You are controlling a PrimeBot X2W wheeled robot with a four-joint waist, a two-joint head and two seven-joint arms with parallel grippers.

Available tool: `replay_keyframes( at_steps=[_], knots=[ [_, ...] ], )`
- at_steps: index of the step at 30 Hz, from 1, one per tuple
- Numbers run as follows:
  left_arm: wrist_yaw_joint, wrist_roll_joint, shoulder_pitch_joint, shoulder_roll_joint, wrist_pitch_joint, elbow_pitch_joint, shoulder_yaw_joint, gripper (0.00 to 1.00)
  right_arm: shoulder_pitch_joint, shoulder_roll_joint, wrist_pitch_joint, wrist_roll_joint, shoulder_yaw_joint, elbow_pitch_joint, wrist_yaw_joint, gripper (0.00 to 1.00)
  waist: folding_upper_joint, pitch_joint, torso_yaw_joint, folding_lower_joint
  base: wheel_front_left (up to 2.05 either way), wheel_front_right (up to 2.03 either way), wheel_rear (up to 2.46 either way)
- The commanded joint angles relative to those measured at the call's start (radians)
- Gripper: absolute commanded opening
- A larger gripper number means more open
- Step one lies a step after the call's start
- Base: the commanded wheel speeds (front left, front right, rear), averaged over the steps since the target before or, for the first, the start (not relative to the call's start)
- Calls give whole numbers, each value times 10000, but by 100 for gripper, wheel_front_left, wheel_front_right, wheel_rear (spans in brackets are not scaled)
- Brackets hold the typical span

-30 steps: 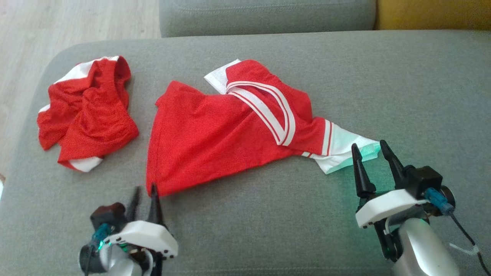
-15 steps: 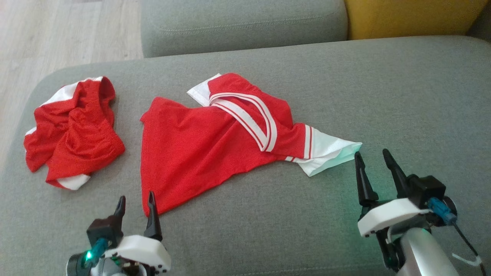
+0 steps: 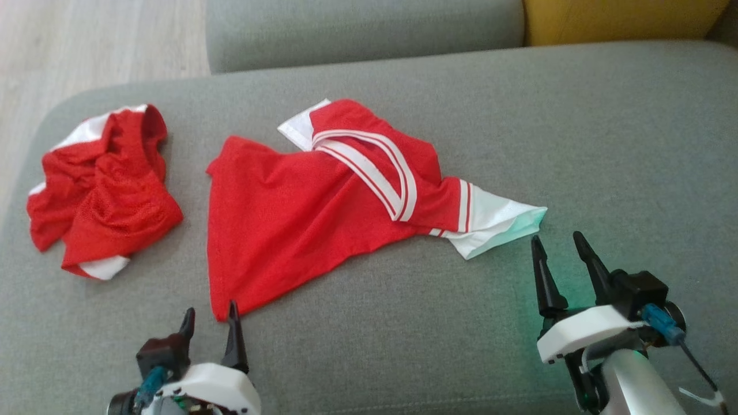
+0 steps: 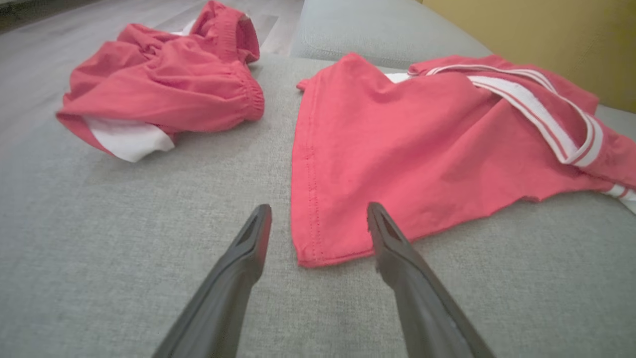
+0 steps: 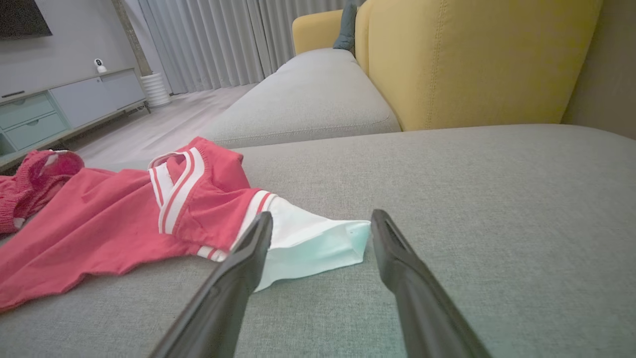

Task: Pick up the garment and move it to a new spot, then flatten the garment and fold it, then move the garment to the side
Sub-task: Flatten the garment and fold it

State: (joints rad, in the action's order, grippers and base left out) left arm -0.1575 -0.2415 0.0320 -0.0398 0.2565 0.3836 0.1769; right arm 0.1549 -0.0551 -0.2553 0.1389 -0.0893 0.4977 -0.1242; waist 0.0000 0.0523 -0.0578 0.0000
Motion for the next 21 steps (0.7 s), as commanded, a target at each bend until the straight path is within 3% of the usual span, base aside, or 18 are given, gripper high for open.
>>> replay_keyframes(
  at_steps=[1,21],
  knots=[
    [-5,-115,-541,-105,53,-152,-274,100,405,48,-65,-70,-248,-290,-65,100,0,170,0,0,0,0,0],
    [-186,-1332,-1672,-104,53,1813,234,100,1239,49,-65,-469,101,603,-65,100,0,1160,-177,0,0,0,0]
  ],
)
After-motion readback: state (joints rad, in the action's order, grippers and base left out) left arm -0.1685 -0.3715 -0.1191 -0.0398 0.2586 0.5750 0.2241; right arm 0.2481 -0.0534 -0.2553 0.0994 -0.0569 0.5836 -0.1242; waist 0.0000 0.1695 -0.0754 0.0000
